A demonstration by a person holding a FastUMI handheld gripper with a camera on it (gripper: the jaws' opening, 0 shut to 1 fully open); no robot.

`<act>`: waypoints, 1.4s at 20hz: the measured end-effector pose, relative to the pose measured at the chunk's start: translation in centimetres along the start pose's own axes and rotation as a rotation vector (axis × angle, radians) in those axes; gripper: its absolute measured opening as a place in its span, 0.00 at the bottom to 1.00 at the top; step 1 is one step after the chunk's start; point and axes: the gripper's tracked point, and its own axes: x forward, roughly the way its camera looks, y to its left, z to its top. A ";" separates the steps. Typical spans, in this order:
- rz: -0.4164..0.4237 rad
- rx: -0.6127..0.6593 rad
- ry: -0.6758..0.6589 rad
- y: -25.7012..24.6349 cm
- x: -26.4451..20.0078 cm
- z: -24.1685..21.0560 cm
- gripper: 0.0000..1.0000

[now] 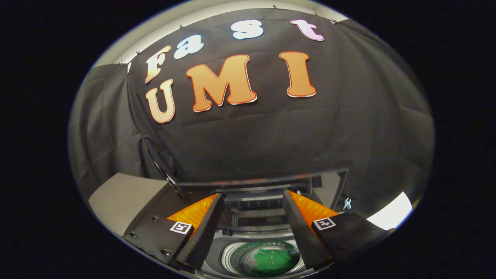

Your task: Put the clothes into the washing machine and then close the washing machine lid.

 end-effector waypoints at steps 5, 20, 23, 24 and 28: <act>-0.025 -0.034 -0.021 -0.2 5.6 2.8 0.98; -0.072 -0.089 0.091 -1.6 12.0 -0.7 0.98; -0.071 -0.086 0.087 -1.4 11.3 -0.8 0.98; -0.071 -0.085 0.084 -1.3 11.1 -0.9 0.98; -0.077 -0.087 0.069 -1.2 9.1 -1.4 0.99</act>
